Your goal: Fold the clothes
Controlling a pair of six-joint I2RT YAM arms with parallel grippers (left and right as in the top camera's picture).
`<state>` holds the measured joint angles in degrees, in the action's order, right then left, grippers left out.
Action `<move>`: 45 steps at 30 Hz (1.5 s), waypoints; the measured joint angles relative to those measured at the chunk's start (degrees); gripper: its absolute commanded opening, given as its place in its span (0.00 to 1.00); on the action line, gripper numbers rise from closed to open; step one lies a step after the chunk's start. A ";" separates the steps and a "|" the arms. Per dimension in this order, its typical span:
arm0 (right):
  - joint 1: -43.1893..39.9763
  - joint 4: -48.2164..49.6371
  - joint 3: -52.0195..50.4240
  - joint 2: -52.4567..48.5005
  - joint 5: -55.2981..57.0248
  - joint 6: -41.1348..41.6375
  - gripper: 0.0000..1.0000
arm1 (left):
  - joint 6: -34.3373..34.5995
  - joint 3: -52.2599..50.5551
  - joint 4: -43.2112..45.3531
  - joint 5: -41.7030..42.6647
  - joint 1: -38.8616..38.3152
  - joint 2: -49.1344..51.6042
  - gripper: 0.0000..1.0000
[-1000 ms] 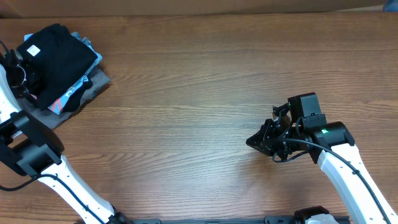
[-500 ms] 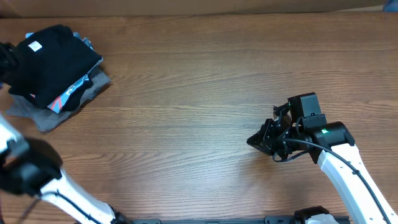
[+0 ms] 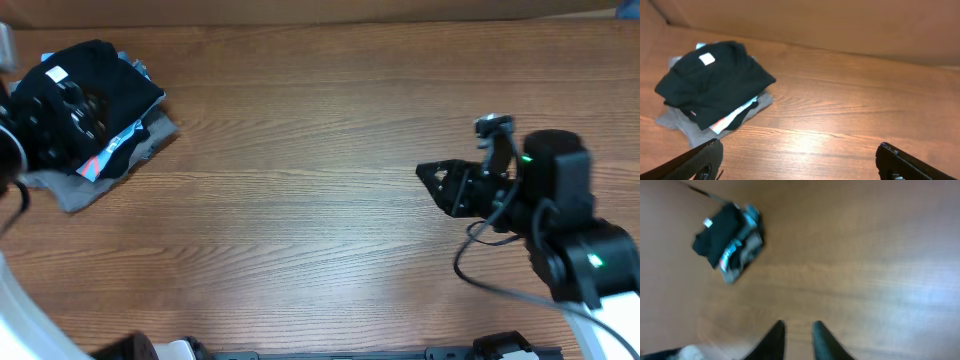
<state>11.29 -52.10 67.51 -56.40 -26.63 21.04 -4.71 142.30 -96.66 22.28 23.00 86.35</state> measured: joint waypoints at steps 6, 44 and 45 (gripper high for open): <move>0.00 0.28 2.84 3.54 3.26 -4.57 0.86 | 0.00 -3.41 0.02 -2.97 -8.24 -11.54 1.00; 0.00 -1.05 2.99 5.27 8.09 -15.13 1.00 | 0.02 -11.89 -0.24 -4.11 -9.16 -27.89 1.00; 0.00 -0.94 2.99 5.49 8.28 -16.06 1.00 | 0.02 -11.89 -0.22 -4.11 -9.16 -27.89 1.00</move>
<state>11.29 -53.04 70.50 -50.92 -18.35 4.97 -4.69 130.41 -96.88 18.17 13.85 58.46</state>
